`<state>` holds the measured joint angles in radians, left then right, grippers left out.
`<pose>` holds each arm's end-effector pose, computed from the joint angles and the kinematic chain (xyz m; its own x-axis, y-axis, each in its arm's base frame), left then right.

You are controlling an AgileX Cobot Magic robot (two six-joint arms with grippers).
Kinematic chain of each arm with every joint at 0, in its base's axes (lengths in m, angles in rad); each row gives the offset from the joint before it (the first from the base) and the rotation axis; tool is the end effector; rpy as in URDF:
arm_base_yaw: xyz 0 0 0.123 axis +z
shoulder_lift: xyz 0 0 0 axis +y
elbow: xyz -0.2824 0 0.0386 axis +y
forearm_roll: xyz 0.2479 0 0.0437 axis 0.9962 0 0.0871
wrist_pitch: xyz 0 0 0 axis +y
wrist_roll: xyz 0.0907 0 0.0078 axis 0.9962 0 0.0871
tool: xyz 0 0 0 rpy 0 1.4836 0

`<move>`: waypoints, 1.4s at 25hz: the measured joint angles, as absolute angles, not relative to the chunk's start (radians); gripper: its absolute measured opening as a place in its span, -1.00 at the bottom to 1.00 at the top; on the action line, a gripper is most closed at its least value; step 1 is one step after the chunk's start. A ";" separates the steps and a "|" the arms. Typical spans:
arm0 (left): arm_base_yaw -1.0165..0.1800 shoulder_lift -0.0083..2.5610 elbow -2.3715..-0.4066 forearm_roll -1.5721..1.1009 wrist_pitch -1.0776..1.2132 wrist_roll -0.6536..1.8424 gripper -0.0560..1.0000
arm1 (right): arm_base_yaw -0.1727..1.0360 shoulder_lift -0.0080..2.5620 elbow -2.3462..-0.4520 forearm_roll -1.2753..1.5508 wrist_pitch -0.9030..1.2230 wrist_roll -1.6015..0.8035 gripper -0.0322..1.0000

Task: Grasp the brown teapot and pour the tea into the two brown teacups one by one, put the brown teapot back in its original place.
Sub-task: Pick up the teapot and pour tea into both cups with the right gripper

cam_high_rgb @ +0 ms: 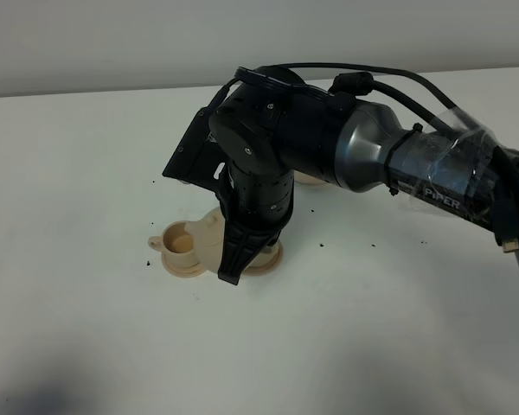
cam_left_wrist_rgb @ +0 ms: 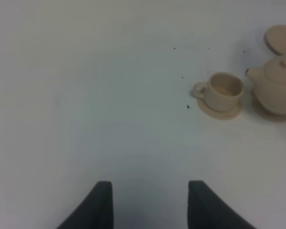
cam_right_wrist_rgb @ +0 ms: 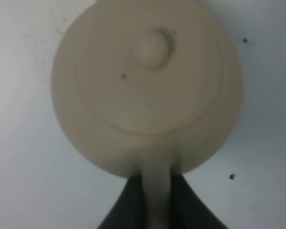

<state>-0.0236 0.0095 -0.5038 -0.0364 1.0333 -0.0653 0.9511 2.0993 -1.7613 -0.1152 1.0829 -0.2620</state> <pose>-0.0028 -0.0028 0.2805 -0.4390 -0.0735 -0.8955 0.0150 0.9959 -0.0890 0.2663 0.3573 0.2184 -0.2887 -0.9373 -0.1951 -0.9318 0.3219 -0.1676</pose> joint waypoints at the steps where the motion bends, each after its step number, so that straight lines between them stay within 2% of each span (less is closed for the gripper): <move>1: -0.024 0.010 -0.504 -0.036 1.033 -0.065 -0.11 | 0.951 2.099 -1.764 -0.119 1.084 -0.262 -0.70; 35: -0.024 0.010 -0.504 -0.036 1.033 -0.064 -0.11 | 0.963 2.119 -1.775 -0.173 1.059 -0.264 -0.70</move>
<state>-0.0236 0.0095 -0.5038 -0.0364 1.0333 -0.0644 0.9629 2.1186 -1.7747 -0.1731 1.0591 -0.2638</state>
